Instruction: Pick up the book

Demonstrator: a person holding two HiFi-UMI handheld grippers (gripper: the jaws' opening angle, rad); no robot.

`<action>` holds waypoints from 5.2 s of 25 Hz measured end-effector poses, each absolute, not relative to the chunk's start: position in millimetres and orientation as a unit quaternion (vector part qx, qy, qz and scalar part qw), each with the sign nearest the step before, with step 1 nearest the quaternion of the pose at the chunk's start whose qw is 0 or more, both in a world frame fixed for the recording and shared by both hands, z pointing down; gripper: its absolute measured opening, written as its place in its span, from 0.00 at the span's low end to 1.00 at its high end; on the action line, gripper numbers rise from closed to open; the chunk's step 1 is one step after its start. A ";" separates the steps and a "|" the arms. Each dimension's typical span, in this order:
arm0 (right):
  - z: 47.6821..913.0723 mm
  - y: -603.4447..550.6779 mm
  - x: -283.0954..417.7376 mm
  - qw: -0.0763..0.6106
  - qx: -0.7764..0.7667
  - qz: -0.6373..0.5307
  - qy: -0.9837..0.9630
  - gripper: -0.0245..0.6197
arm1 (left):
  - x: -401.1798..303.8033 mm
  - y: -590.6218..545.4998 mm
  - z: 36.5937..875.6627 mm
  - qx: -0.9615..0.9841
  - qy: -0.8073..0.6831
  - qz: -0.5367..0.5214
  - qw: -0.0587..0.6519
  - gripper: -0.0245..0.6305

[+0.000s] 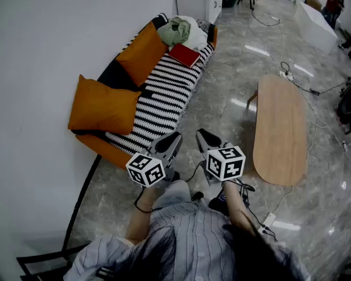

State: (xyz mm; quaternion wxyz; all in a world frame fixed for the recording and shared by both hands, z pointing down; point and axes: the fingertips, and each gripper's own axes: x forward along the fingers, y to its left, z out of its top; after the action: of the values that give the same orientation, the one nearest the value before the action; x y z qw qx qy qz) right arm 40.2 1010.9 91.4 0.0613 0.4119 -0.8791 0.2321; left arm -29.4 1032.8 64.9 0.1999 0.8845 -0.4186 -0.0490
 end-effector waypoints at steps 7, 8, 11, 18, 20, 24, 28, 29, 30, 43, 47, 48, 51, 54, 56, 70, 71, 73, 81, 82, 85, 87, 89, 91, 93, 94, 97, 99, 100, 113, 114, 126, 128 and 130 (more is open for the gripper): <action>99.8 1000.7 40.4 0.060 0.419 0.242 -0.873 0.10 | -31.4 1022.6 74.9 0.880 -0.420 -0.042 0.217 0.10; 100.4 998.1 40.5 0.055 0.419 0.245 -0.873 0.10 | -31.0 1020.4 76.8 0.880 -0.419 -0.040 0.220 0.10; 104.0 986.3 38.9 0.045 0.416 0.255 -0.872 0.10 | -30.8 1009.6 83.3 0.879 -0.416 -0.038 0.230 0.10; 116.4 935.0 36.7 0.057 0.418 0.261 -0.868 0.10 | -33.3 955.6 94.2 0.882 -0.410 -0.026 0.232 0.10; 116.9 914.5 37.4 0.061 0.420 0.262 -0.867 0.10 | -35.4 933.7 94.2 0.881 -0.410 -0.028 0.234 0.10; 119.2 866.0 34.1 0.061 0.424 0.274 -0.861 0.10 | -42.5 882.3 95.8 0.883 -0.404 -0.027 0.238 0.10; 117.3 812.1 16.2 0.062 0.428 0.281 -0.857 0.10 | -62.6 823.2 91.2 0.886 -0.401 -0.019 0.232 0.10; 117.1 798.4 11.2 0.062 0.429 0.281 -0.856 0.10 | -68.2 808.8 90.3 0.887 -0.401 -0.019 0.229 0.10; 116.9 785.2 6.3 0.061 0.430 0.281 -0.856 0.10 | -73.6 795.3 89.6 0.888 -0.401 -0.019 0.227 0.10; 121.2 655.1 -54.9 0.077 0.444 0.285 -0.846 0.10 | -145.4 661.8 98.3 0.882 -0.403 -0.034 0.242 0.10; 130.4 636.5 -54.1 0.089 0.449 0.289 -0.841 0.10 | -145.2 643.9 110.7 0.879 -0.396 -0.038 0.264 0.10; 132.2 632.0 -52.6 0.092 0.450 0.291 -0.839 0.10 | -143.2 639.8 113.7 0.879 -0.394 -0.033 0.267 0.10; 139.2 615.4 -49.4 0.096 0.452 0.297 -0.835 0.10 | -138.5 623.2 122.3 0.880 -0.391 -0.016 0.270 0.10; 147.1 593.1 -45.9 0.096 0.452 0.302 -0.834 0.10 | -134.6 603.0 126.7 0.880 -0.389 -0.011 0.270 0.10; 149.7 574.0 -41.9 0.095 0.448 0.304 -0.835 0.10 | -131.4 585.8 127.9 0.878 -0.395 -0.011 0.269 0.10; 155.7 392.0 36.9 0.121 0.386 0.298 -0.864 0.10 | -58.8 424.2 131.8 0.840 -0.469 -0.025 0.272 0.10; 157.8 381.1 43.9 0.124 0.382 0.299 -0.865 0.10 | -50.4 415.5 132.8 0.838 -0.471 -0.022 0.273 0.10; 161.8 362.1 55.9 0.130 0.374 0.301 -0.868 0.10 | -36.4 401.0 135.3 0.834 -0.478 -0.015 0.274 0.10; 181.3 317.4 76.6 0.138 0.348 0.312 -0.873 0.10 | -25.7 363.2 155.1 0.806 -0.515 -0.003 0.291 0.10; 182.4 313.1 77.6 0.138 0.346 0.313 -0.874 0.10 | -26.6 358.1 155.1 0.804 -0.518 -0.004 0.291 0.10; 185.9 299.6 78.4 0.138 0.343 0.320 -0.872 0.10 | -30.9 344.7 154.7 0.799 -0.526 -0.002 0.291 0.10; 188.4 292.2 79.5 0.139 0.344 0.326 -0.870 0.10 | -33.6 339.1 156.0 0.796 -0.529 0.002 0.293 0.10; 192.2 286.5 81.1 0.141 0.346 0.332 -0.866 0.10 | -38.7 333.1 161.1 0.792 -0.532 0.009 0.299 0.10; 198.8 278.8 83.2 0.146 0.351 0.335 -0.862 0.10 | -46.7 321.8 169.9 0.788 -0.535 0.013 0.304 0.10; 205.8 265.8 85.8 0.152 0.358 0.334 -0.859 0.10 | -56.5 304.5 177.8 0.785 -0.538 0.013 0.308 0.10; 208.8 257.3 87.3 0.155 0.362 0.334 -0.856 0.10 | -61.0 294.2 180.8 0.784 -0.538 0.015 0.309 0.10; 218.1 226.9 91.3 0.161 0.375 0.338 -0.848 0.10 | -71.7 259.3 189.6 0.786 -0.535 0.024 0.310 0.10; 225.8 204.8 89.0 0.166 0.380 0.344 -0.842 0.10 | -79.6 233.6 197.2 0.788 -0.529 0.030 0.312 0.10; 230.1 193.8 86.6 0.168 0.382 0.348 -0.840 0.10 | -83.6 221.0 201.2 0.790 -0.526 0.033 0.314 0.10; 325.0 88.3 60.5 0.219 0.405 0.418 -0.784 0.10 | -131.3 102.0 295.4 0.810 -0.452 0.114 0.355 0.17; 334.2 81.9 57.8 0.221 0.404 0.422 -0.781 0.11 | -136.7 94.2 306.8 0.810 -0.447 0.122 0.360 0.18; 456.6 26.7 11.2 0.205 0.370 0.497 -0.758 0.23 | -196.6 -1.3 452.0 0.788 -0.430 0.193 0.395 0.26; 479.7 24.5 5.3 0.213 0.362 0.506 -0.754 0.26 | -204.4 -13.9 475.2 0.787 -0.423 0.213 0.394 0.28; 504.5 25.4 2.3 0.224 0.358 0.513 -0.747 0.29 | -211.7 -23.4 499.2 0.785 -0.416 0.233 0.395 0.31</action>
State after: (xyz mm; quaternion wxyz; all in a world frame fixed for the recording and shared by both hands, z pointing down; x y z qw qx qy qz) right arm 2.3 25.4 504.5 0.2244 0.3579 -0.7471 0.5133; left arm -211.7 -23.4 499.2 0.3951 0.7850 -0.4161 0.2333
